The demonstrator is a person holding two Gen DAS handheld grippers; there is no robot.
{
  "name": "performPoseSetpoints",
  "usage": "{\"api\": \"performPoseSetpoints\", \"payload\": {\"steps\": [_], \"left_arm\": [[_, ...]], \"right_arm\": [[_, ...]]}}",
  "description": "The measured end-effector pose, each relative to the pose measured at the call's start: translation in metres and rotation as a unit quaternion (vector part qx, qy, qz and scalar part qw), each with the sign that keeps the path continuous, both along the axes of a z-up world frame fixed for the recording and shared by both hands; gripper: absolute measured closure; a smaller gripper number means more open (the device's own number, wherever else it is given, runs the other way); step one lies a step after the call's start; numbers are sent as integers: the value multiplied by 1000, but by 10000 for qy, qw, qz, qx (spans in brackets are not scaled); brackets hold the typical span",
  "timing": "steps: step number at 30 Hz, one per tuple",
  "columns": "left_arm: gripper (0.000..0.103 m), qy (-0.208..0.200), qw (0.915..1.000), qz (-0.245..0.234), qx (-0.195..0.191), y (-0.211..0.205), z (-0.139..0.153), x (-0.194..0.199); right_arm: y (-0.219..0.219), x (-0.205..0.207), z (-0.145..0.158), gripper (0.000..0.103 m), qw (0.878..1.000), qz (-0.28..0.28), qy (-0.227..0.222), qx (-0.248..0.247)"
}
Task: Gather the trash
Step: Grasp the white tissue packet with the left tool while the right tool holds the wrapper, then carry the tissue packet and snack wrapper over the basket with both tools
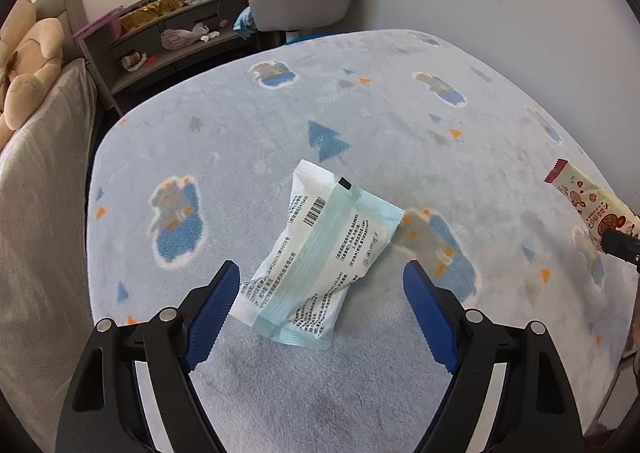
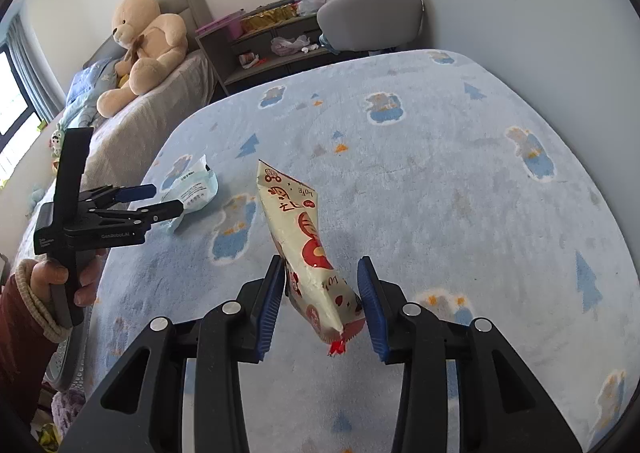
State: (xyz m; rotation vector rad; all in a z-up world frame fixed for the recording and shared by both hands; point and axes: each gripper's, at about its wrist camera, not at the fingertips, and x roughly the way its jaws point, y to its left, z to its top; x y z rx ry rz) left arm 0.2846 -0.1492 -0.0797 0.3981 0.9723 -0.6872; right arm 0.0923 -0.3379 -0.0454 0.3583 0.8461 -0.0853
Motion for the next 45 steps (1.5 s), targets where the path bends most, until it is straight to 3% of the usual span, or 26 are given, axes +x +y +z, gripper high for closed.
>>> {"api": "performPoseSetpoints", "payload": {"steps": [13,15,17,24,32,38,45], "left_arm": [[24,190,9995,76,225,-16,-27,22],[43,253,9995,94,181,-17,-29,19],[50,260,9994,190,133,-16,-27,14],[52,91,9976,642,-243,3,-6,-23],[52,-373,9912,1186,-447,44,29,-75],[52,-694,9802,1772,-540,97,55,-109],[52,-792,9668,2374,-507,162,65,-153]], "right_arm": [[-4,-4,-4,66,9999,3,10,135],[-2,-6,-5,66,9999,21,10,134],[-3,-5,-4,66,9999,38,6,141],[4,-7,-2,66,9999,126,-14,117],[31,-13,8,67,9992,405,-54,39],[64,-19,21,67,9974,711,-142,-51],[121,-20,32,67,9919,1237,-237,-155]]}}
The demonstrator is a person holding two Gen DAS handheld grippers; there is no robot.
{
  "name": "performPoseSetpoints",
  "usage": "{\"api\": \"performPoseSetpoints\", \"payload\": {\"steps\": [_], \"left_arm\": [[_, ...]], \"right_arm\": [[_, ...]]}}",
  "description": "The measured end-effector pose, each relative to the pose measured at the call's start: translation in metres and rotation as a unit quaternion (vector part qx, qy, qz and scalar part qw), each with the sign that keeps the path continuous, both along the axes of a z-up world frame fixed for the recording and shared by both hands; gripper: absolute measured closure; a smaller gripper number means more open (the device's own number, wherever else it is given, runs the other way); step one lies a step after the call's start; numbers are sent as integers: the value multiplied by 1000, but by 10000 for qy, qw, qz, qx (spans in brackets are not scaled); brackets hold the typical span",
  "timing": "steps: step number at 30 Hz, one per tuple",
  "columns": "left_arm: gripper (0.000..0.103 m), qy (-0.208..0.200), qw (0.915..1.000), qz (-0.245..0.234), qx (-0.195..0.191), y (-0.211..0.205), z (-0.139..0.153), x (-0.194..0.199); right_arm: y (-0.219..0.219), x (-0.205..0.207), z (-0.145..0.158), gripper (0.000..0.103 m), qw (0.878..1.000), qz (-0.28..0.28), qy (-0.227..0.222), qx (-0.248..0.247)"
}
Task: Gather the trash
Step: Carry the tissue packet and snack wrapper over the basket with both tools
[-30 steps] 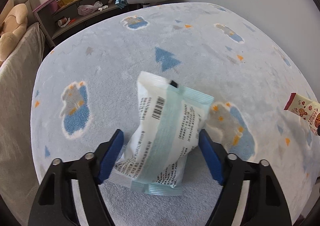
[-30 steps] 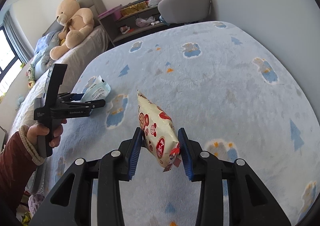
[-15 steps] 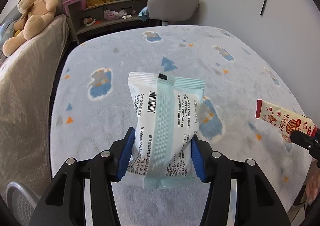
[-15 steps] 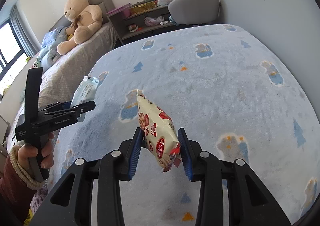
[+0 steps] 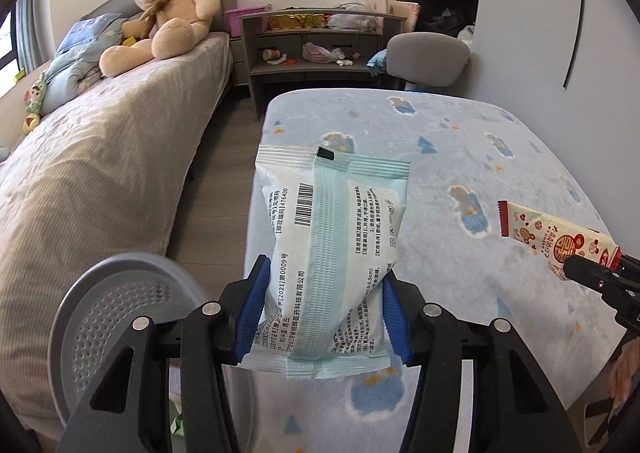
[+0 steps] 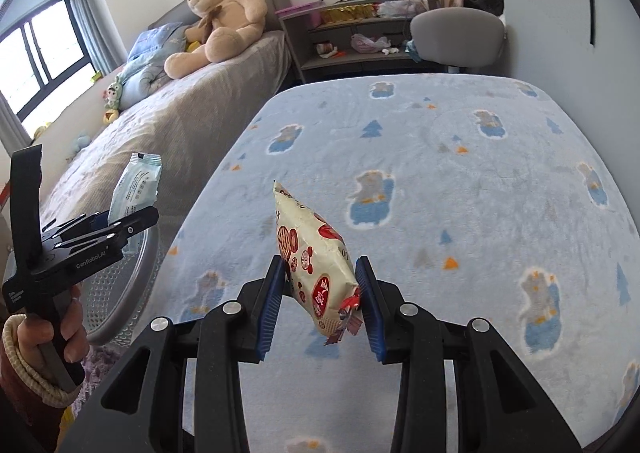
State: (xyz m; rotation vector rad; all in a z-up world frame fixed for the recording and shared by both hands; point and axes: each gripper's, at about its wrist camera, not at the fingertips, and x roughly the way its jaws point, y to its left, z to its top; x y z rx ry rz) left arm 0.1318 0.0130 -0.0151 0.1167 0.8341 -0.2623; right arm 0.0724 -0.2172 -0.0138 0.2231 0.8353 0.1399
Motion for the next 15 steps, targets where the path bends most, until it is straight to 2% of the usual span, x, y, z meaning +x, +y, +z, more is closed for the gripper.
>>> {"api": "performPoseSetpoints", "payload": {"steps": [8,15], "left_arm": [[52,169,9971,736,-78,76,-8,-39],[52,199,9885,1500,-45,131,-15,-57]], "right_arm": [[84,11,0,67,9970,777,-31,-3],[152,24,0,67,9903,1390,-17,3]]}}
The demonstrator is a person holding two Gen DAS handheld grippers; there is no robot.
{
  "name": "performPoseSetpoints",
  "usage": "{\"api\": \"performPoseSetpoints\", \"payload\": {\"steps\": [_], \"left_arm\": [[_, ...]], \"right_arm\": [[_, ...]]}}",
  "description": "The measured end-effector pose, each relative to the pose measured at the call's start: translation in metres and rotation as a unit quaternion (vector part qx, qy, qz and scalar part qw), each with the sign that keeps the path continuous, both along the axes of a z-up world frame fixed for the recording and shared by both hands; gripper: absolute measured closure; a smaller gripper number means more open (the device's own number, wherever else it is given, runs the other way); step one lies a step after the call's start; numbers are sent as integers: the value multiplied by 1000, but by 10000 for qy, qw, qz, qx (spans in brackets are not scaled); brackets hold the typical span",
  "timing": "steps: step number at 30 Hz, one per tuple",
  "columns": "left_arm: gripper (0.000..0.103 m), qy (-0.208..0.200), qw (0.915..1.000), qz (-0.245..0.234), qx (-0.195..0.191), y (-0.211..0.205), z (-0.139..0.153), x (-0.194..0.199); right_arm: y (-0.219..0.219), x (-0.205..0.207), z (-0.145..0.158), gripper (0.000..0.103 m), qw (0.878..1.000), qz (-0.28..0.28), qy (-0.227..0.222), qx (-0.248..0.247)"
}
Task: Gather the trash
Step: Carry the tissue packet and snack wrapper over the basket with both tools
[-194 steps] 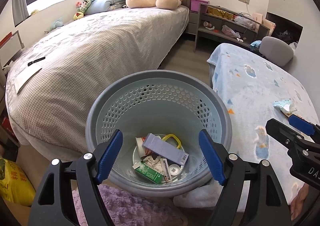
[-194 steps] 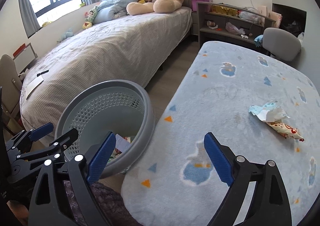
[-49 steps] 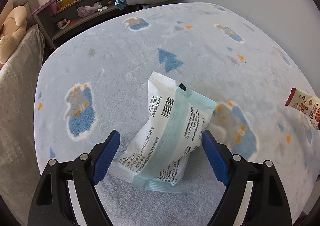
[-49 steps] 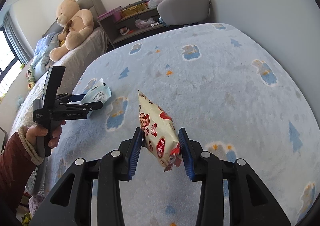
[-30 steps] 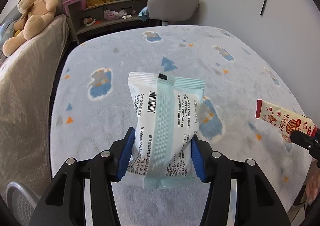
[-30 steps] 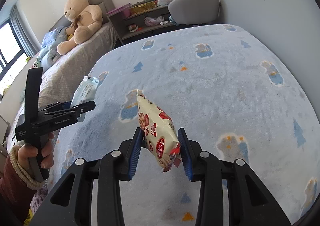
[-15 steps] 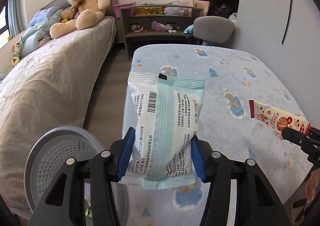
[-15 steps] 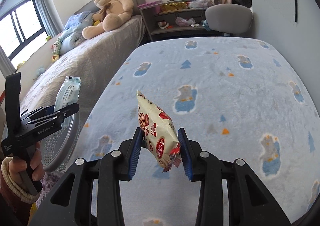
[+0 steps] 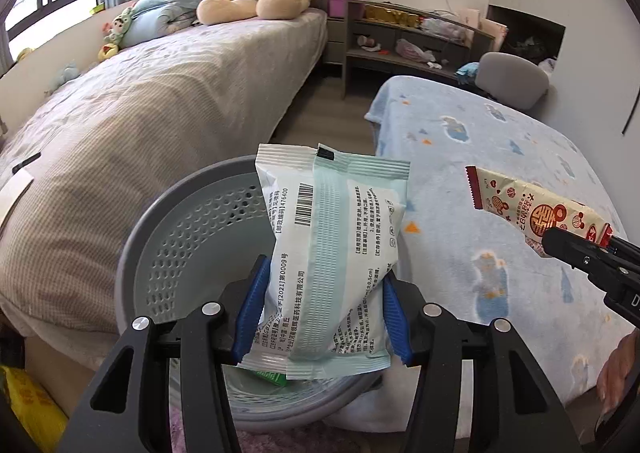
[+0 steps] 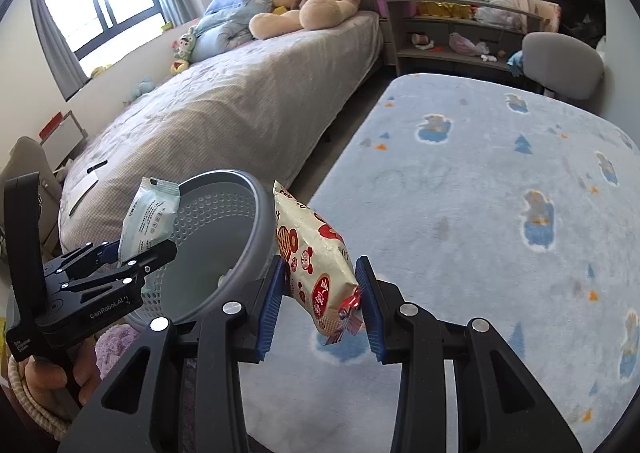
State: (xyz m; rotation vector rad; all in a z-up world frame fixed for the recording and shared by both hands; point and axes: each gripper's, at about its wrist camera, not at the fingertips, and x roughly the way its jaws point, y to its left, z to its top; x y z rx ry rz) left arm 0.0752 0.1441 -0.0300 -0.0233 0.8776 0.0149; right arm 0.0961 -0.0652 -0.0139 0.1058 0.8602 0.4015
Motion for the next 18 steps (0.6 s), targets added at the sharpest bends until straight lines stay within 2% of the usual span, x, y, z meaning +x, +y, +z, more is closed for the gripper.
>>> {"api": "performPoseSetpoints", "payload": {"steps": [4,18], "left_arm": [[52,-10,9992,367,141,20,-3,-3],[52,243,9931,1142,-49,68,-16,2]], "right_arm": [[32,6,-1,67,9995,308,29,-5],[110,29,-16,67,9944,1026,175,-180]]}}
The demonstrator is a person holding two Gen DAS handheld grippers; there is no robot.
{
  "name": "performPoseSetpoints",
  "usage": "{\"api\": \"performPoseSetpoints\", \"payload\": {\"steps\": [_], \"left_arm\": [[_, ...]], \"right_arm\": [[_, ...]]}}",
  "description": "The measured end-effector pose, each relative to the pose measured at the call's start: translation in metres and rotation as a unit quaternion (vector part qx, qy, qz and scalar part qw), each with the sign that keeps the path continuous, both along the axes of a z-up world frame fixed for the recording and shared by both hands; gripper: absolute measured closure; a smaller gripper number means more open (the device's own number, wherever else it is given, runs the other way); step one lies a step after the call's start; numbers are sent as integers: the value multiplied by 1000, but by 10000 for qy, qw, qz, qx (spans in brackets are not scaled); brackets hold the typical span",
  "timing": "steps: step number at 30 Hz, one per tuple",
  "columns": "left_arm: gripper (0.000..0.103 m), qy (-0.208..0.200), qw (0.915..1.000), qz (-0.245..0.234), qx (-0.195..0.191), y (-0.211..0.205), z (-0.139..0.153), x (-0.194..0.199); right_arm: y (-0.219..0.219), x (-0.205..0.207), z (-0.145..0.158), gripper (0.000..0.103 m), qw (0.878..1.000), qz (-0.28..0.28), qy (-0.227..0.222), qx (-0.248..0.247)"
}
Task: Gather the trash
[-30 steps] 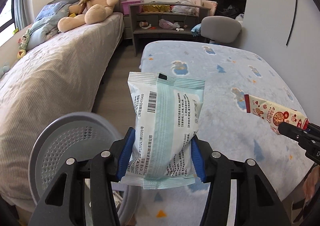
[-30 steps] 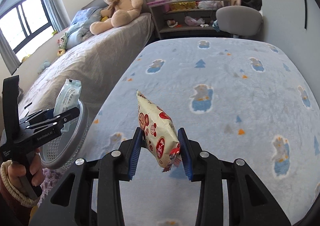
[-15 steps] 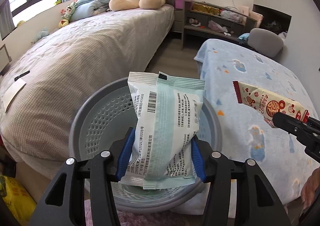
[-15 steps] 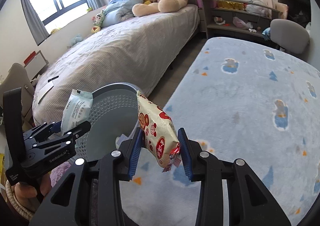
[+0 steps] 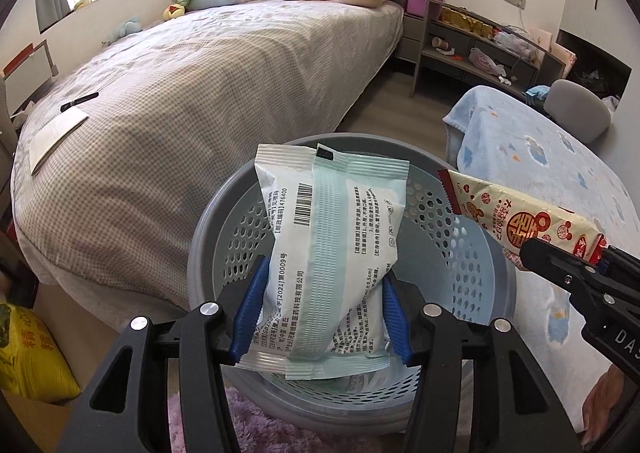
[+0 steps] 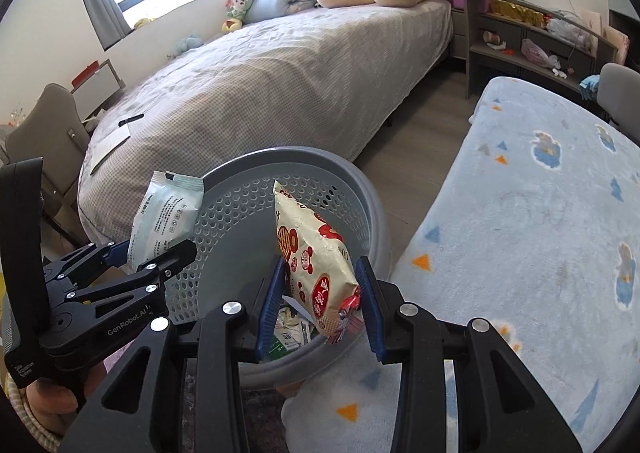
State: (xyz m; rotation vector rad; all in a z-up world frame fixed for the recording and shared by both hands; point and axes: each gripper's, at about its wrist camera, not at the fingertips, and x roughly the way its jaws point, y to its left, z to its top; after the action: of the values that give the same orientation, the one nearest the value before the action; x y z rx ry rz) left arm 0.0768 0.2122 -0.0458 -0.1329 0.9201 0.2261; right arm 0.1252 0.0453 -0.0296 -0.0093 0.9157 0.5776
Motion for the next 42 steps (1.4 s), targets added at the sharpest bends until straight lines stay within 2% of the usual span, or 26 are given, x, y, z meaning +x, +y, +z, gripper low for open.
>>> {"api": "performPoseSetpoints", "payload": {"steps": [5,6,11,15,20,30,42], "left_arm": [[50,3,9997,228,-23,11,-1,-1],[47,7,9997,264,-6,13,-1,-2],[38,-4,9991,409,86,20,0,-5],[36,-9,9985,527,116,22,3,-8],[33,0,9979,626,182,21,4,-13],[30,-19,9973,718,138,18,8,-22],[30,-19,9965,821,177,17,13,-27]], "right_arm": [[17,4,-1,64,9998,151,-93,-92],[19,5,-1,64,9997,175,-104,-102],[25,5,0,41,9994,235,-208,-140],[27,3,1,40,9991,162,-326,-231],[27,-1,3,31,9984,20,-445,-352],[22,-6,5,24,9976,-217,-466,-456],[15,-10,8,20,9965,-457,-481,-518]]}}
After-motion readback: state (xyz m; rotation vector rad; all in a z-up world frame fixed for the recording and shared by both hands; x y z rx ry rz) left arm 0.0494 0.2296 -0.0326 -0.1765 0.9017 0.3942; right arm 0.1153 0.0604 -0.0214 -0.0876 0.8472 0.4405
